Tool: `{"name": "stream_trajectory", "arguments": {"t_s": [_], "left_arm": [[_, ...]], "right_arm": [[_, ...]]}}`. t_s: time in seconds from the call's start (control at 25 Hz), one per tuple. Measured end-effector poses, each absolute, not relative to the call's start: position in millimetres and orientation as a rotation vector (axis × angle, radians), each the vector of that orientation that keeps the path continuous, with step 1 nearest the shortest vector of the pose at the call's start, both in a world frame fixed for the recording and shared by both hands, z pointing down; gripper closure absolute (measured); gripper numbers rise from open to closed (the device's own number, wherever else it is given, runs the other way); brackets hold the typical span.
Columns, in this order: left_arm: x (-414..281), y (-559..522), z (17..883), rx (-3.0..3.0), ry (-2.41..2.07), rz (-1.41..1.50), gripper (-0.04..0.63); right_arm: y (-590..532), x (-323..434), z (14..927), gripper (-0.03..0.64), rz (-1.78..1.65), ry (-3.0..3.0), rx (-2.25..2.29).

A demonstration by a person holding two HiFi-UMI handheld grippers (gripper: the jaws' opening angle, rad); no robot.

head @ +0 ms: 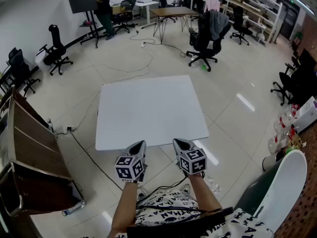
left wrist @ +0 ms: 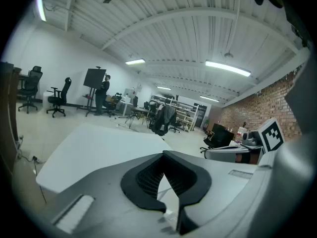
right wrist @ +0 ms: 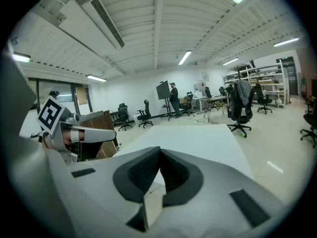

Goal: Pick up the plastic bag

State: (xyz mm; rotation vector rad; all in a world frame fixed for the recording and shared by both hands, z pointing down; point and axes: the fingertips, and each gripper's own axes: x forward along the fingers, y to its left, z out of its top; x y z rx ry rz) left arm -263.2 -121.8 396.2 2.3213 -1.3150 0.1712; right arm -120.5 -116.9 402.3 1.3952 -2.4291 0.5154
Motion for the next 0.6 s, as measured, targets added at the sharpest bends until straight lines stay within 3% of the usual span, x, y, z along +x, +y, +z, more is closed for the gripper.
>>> {"name": "stream_trajectory", "arguments": {"t_s": [0.6], "left_arm": [[-258.1, -118.0, 399.4, 2.338, -1.289, 0.184, 0.595]], "right_arm": [[-111.0, -115.7, 404.6, 0.61, 0.51, -2.431, 1.428]]}}
